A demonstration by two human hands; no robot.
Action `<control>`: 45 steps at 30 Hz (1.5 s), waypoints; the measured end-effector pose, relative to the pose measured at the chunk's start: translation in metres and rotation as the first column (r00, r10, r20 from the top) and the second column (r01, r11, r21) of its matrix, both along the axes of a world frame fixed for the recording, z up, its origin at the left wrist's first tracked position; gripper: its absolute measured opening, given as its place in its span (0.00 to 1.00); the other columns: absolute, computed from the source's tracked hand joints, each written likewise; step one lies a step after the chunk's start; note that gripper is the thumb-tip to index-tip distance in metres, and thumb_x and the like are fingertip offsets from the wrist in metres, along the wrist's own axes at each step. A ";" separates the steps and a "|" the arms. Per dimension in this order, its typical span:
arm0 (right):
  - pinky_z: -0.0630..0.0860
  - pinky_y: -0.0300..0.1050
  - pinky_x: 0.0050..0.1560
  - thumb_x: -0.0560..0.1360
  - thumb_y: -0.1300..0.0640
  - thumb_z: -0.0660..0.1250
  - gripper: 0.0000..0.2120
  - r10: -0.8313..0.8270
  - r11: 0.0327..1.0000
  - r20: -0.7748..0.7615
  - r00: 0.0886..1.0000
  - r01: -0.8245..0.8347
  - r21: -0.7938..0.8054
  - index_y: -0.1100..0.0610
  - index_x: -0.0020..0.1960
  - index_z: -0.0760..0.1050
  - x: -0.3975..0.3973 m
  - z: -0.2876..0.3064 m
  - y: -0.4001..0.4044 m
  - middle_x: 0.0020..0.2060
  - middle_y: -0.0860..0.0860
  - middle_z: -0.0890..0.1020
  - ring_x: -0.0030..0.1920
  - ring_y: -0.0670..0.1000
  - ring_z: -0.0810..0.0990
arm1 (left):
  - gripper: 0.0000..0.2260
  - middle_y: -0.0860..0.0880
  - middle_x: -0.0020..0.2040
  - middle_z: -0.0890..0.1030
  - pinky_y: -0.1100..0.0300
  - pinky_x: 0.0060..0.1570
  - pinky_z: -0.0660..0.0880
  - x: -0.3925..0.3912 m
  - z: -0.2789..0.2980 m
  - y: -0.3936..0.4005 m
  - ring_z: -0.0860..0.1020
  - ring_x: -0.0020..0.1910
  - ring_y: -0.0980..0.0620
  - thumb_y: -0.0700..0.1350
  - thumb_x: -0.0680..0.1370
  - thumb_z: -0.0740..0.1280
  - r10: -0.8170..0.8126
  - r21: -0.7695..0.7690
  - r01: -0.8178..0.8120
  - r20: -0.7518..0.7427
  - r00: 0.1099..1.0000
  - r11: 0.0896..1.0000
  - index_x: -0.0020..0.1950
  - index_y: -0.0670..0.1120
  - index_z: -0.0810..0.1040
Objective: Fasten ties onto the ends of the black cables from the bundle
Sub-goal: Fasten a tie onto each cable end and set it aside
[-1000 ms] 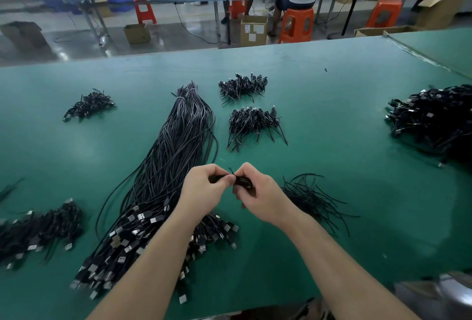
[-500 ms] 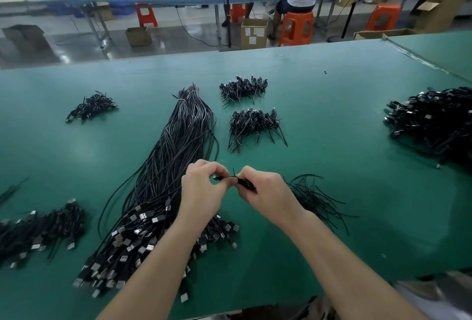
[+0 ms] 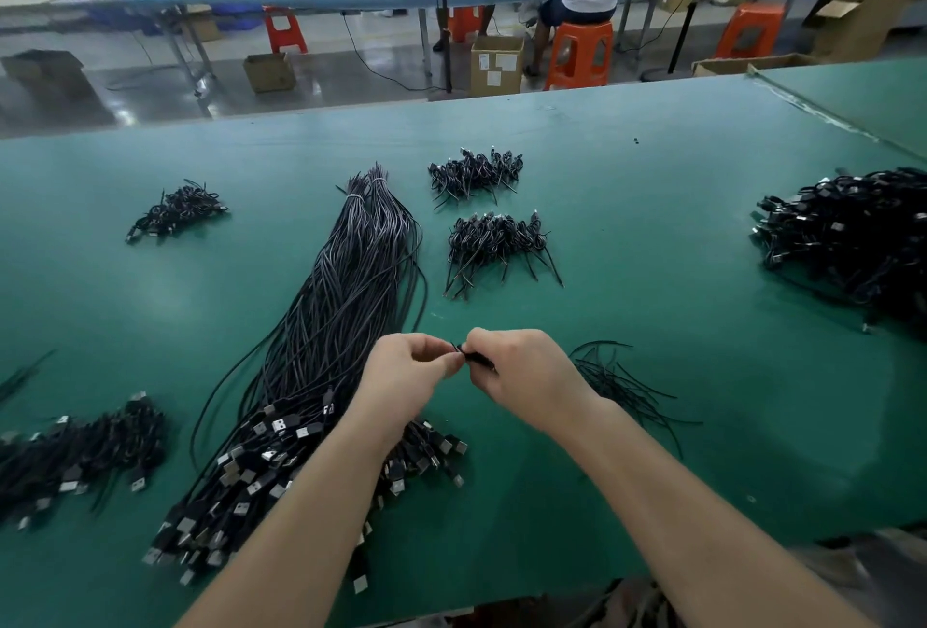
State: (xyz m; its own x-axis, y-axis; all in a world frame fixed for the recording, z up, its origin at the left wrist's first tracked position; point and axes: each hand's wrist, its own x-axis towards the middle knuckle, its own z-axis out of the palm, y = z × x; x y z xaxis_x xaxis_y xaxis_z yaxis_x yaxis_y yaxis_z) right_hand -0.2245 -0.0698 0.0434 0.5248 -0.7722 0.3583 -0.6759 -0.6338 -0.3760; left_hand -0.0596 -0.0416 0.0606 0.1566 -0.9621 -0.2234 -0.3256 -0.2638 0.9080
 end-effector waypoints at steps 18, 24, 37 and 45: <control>0.76 0.43 0.43 0.74 0.48 0.73 0.11 0.117 0.917 -0.322 0.939 0.022 0.399 0.45 0.55 0.82 -0.008 0.051 -0.023 0.42 0.42 0.81 0.45 0.47 0.79 | 0.04 0.54 0.39 0.84 0.54 0.46 0.79 0.000 -0.004 0.008 0.81 0.41 0.53 0.41 0.78 0.70 -0.122 -0.187 0.244 0.499 0.858 0.952 0.45 0.49 0.83; 0.77 0.45 0.62 0.71 0.30 0.66 0.33 -0.169 0.858 0.201 0.965 0.044 0.512 0.46 0.70 0.71 -0.028 0.055 -0.031 0.58 0.41 0.80 0.57 0.41 0.79 | 0.03 0.41 0.44 0.86 0.58 0.36 0.81 0.017 -0.007 0.001 0.86 0.41 0.48 0.35 0.79 0.69 0.172 0.098 -0.151 -0.261 0.950 0.984 0.46 0.39 0.81; 0.83 0.55 0.55 0.77 0.55 0.74 0.12 -0.280 0.570 0.341 0.898 -0.130 0.811 0.57 0.58 0.80 0.006 0.021 -0.016 0.43 0.53 0.88 0.45 0.54 0.87 | 0.04 0.47 0.41 0.87 0.58 0.38 0.70 0.007 -0.012 0.002 0.84 0.41 0.55 0.43 0.78 0.72 0.029 0.062 -0.015 -0.240 0.970 0.998 0.44 0.44 0.82; 0.78 0.42 0.28 0.81 0.57 0.68 0.09 -0.466 0.367 0.399 0.790 -0.238 0.899 0.60 0.56 0.73 0.002 0.019 -0.018 0.32 0.57 0.84 0.27 0.51 0.80 | 0.04 0.58 0.40 0.78 0.73 0.39 0.68 0.005 -0.014 0.011 0.74 0.37 0.66 0.35 0.77 0.71 -0.067 -0.498 0.316 0.455 0.888 0.807 0.46 0.44 0.81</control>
